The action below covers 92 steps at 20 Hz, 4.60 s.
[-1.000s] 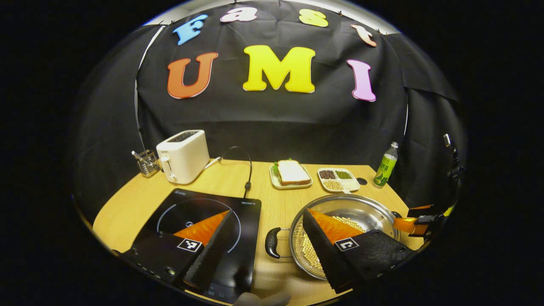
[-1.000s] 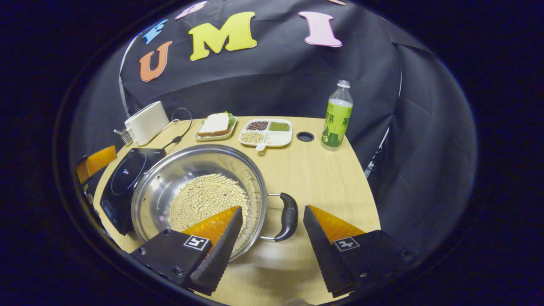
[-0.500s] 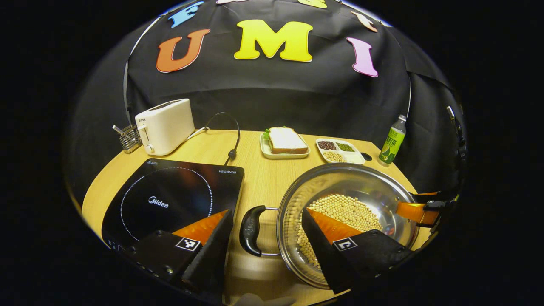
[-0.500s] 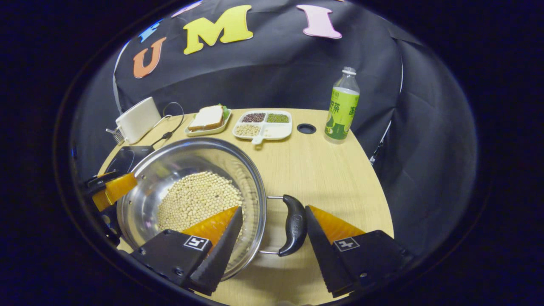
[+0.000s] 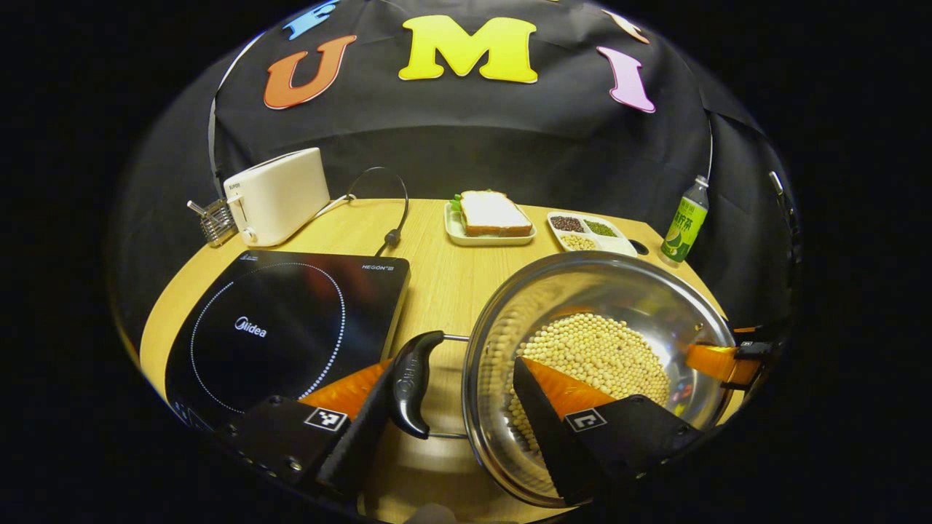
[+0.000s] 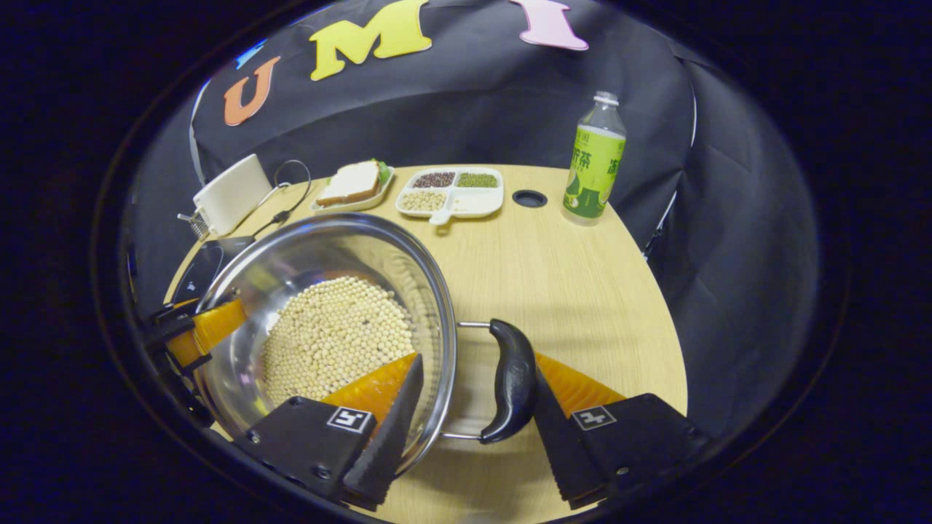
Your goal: First push the handle of the pot to place it horizontally, then grasp the pot with both hands and set it on the induction cooktop.
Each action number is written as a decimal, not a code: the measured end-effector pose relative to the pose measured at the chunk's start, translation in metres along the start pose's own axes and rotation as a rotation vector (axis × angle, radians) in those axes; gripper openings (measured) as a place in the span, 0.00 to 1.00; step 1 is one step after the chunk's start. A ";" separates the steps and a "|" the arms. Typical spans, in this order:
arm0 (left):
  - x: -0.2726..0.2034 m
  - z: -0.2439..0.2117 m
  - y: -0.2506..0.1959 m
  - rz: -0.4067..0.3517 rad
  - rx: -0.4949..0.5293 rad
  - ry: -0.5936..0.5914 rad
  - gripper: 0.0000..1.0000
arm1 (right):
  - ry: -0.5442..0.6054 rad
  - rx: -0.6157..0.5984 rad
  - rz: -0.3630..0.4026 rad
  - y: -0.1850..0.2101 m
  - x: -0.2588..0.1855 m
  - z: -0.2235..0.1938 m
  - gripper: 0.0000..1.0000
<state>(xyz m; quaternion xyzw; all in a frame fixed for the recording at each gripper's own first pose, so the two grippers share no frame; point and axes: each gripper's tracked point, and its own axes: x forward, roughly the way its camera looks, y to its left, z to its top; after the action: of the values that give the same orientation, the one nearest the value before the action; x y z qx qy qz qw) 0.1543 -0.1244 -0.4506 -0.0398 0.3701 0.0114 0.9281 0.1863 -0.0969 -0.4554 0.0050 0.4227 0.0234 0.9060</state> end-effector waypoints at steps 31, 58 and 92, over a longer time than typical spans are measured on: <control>-0.064 0.065 0.064 -0.010 -0.020 -0.006 0.58 | -0.011 0.124 0.044 0.072 -0.081 0.044 0.55; -0.085 0.091 0.265 0.054 -0.007 -0.011 0.59 | -0.012 0.120 0.094 0.279 -0.085 0.056 0.55; -0.018 0.051 0.329 -0.009 0.012 0.035 0.66 | 0.031 0.132 0.041 0.337 -0.026 0.032 0.61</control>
<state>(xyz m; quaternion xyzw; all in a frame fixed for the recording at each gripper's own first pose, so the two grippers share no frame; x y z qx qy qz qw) 0.1594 0.2076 -0.4232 -0.0360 0.3863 0.0043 0.9216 0.1817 0.2391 -0.4055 0.0733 0.4370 0.0141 0.8964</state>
